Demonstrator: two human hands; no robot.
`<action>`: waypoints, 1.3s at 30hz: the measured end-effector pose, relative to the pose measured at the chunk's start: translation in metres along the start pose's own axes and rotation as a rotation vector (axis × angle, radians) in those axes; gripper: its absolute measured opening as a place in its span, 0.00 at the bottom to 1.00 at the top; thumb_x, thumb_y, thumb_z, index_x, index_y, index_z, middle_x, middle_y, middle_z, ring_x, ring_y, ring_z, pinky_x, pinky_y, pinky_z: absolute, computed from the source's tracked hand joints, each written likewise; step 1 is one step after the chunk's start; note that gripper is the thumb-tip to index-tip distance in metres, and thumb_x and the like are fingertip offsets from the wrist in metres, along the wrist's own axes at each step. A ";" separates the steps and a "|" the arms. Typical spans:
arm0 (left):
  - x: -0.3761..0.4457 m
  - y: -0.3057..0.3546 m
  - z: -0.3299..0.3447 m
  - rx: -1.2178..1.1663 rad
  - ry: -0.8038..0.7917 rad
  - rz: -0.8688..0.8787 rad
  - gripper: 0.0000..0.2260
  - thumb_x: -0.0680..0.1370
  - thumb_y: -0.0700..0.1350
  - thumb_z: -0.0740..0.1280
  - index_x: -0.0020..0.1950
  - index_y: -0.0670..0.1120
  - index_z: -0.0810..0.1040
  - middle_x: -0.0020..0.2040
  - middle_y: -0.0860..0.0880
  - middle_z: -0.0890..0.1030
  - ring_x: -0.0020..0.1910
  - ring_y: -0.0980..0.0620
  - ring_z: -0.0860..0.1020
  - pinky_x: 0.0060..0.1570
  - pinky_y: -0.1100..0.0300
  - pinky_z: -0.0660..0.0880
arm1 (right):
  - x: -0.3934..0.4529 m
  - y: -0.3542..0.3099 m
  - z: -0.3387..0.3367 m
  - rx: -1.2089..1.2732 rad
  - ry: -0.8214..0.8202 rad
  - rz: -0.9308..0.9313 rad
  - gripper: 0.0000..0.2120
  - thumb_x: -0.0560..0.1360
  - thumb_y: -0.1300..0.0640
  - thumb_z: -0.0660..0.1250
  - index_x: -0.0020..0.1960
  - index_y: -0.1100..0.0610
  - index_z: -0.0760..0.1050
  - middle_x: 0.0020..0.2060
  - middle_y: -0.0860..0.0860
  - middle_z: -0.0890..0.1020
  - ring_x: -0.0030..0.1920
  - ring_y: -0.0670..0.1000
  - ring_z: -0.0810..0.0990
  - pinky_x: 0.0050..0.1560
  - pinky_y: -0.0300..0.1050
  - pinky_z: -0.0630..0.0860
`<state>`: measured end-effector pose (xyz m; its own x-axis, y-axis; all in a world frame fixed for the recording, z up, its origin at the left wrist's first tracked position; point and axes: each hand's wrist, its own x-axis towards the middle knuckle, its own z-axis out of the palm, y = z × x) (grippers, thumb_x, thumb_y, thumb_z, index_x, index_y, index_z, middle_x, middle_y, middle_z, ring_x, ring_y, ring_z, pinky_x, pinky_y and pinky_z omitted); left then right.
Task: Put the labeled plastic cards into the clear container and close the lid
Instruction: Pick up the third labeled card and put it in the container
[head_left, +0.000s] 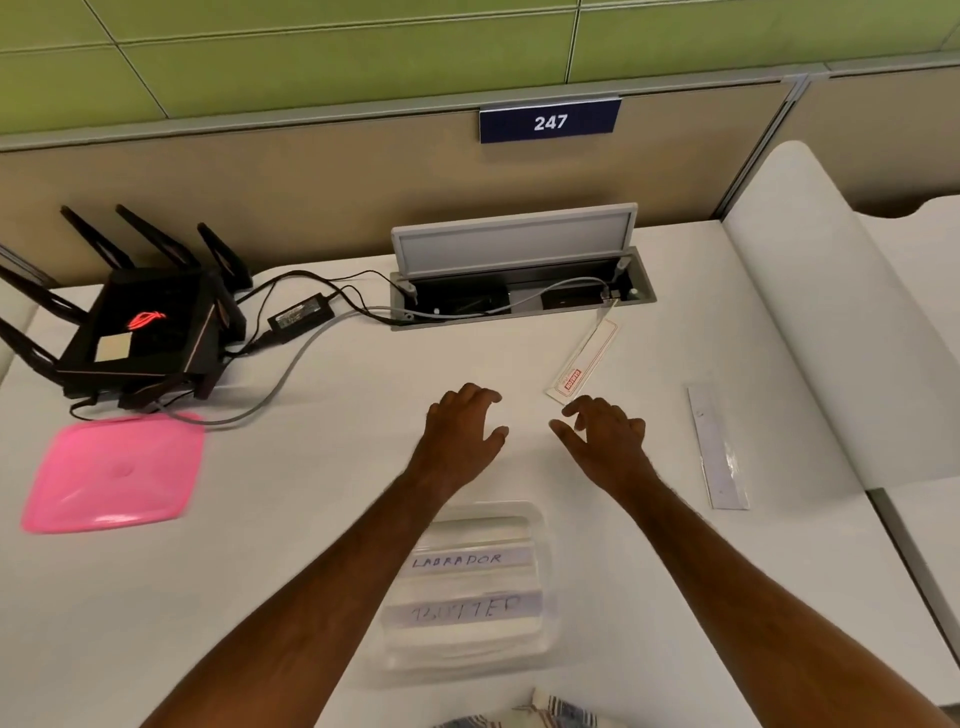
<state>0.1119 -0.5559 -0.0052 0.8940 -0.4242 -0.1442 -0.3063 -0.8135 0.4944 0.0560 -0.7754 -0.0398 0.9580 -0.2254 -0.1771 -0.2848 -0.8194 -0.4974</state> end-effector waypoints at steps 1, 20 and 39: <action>0.004 0.003 0.000 -0.003 -0.003 0.008 0.20 0.81 0.51 0.68 0.72 0.48 0.74 0.69 0.49 0.76 0.68 0.45 0.73 0.68 0.49 0.68 | 0.003 0.000 0.000 0.027 0.000 0.022 0.15 0.80 0.39 0.63 0.58 0.49 0.75 0.45 0.44 0.77 0.56 0.52 0.78 0.55 0.49 0.60; 0.073 0.010 0.060 0.091 -0.276 0.067 0.28 0.83 0.54 0.65 0.81 0.49 0.63 0.80 0.49 0.67 0.79 0.45 0.62 0.76 0.47 0.61 | 0.088 -0.004 0.016 0.325 -0.097 0.405 0.19 0.78 0.35 0.64 0.45 0.51 0.72 0.34 0.45 0.83 0.40 0.52 0.85 0.53 0.54 0.83; 0.063 0.004 0.030 -0.292 -0.113 -0.117 0.25 0.85 0.56 0.59 0.80 0.49 0.65 0.79 0.48 0.68 0.79 0.46 0.64 0.77 0.46 0.64 | 0.052 -0.021 -0.037 0.306 -0.036 0.320 0.09 0.81 0.52 0.64 0.49 0.57 0.78 0.36 0.48 0.87 0.29 0.45 0.84 0.30 0.35 0.77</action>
<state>0.1573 -0.5977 -0.0378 0.8705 -0.3895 -0.3009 -0.0823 -0.7179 0.6913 0.1134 -0.7896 -0.0071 0.8200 -0.4193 -0.3896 -0.5684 -0.5163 -0.6406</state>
